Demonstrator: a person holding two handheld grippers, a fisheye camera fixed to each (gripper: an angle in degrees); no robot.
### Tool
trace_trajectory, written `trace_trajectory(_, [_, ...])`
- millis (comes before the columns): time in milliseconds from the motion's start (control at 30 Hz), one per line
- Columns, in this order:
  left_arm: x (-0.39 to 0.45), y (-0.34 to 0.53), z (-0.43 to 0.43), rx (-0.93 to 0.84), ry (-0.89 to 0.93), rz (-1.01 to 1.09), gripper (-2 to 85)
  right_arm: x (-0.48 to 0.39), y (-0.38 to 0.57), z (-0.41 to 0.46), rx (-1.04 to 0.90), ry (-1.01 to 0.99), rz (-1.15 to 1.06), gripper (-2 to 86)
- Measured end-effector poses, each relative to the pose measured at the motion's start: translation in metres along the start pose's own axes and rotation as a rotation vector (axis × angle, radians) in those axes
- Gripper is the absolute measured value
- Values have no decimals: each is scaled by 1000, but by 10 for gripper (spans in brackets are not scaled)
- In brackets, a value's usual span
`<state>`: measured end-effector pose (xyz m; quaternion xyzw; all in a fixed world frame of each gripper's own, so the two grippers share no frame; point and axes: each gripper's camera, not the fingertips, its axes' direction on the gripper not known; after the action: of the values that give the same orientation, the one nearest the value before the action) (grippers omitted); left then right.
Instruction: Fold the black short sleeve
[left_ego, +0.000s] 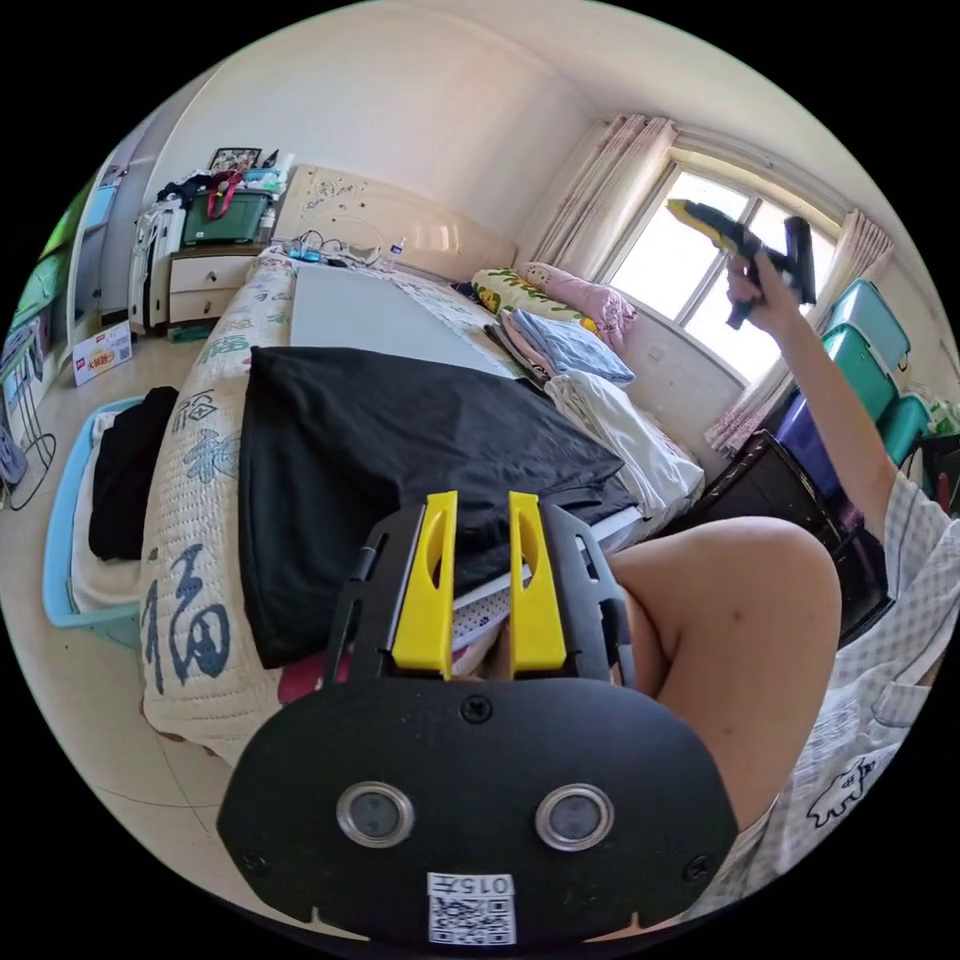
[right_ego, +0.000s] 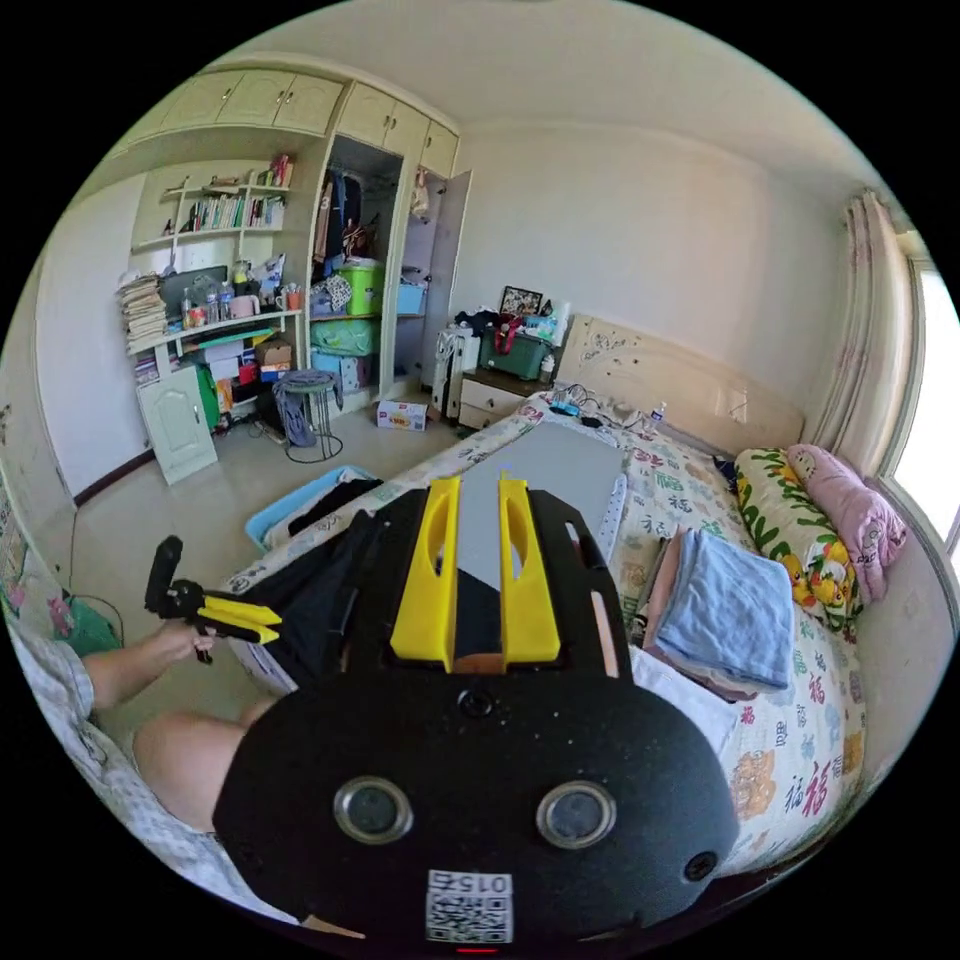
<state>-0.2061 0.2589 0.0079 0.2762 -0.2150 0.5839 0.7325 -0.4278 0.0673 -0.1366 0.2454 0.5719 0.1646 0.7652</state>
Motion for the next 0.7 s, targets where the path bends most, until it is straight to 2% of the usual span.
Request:
trace_trajectory(100, [9,12,6,-1,-28,28,86,-23,82,37,-108,-98,5,64])
trace_trajectory(233, [11,26,19,-7,-71,42,88,-70,130,60,-219,-41,14,80])
trace_trajectory(333, [6,35,37,-56,-128,-17,81,-74,125,60,-226,-56,154,81])
trace_trajectory(400, [7,44,40,-7,-160,-51,69,-78,118,69,-268,-44,199,74])
trace_trajectory(533, [22,67,50,62,-310,-2,45,-111,98,101,-484,97,109,67])
trace_trajectory(700, [19,86,54,109,-329,24,27,-117,75,91,-520,68,163,59])
